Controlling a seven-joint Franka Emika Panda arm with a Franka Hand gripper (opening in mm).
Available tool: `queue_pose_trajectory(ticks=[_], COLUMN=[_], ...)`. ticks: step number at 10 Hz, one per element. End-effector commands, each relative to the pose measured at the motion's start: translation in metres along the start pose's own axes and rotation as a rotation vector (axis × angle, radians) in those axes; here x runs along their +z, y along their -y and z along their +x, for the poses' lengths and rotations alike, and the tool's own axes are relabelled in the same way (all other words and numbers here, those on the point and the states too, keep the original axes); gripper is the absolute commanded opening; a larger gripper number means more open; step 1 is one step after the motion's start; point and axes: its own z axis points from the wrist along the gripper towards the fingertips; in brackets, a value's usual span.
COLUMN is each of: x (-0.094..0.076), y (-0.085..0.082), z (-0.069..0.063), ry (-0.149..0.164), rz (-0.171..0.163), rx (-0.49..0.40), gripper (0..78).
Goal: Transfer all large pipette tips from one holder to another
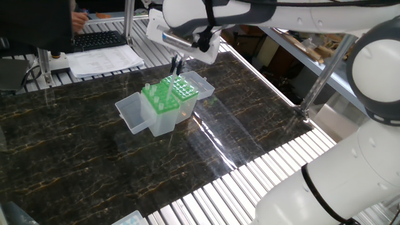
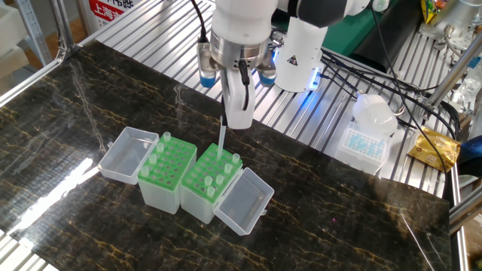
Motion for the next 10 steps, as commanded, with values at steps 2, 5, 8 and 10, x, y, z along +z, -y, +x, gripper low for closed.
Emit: queue_pose_trajectory(ticks=[2,5,8,10], x=[-0.013,-0.021,-0.028,-0.034], y=[-0.002,-0.001,-0.011,-0.019], z=[-0.009,-0.015,-0.026,-0.036], ry=[-0.011,-0.013,-0.006,-0.007], rz=[-0.006,-0.003,0.000,0.001], rx=[-0.029,-0.055,-0.091,-0.109], gripper=[1.1,1.1,1.1,1.1])
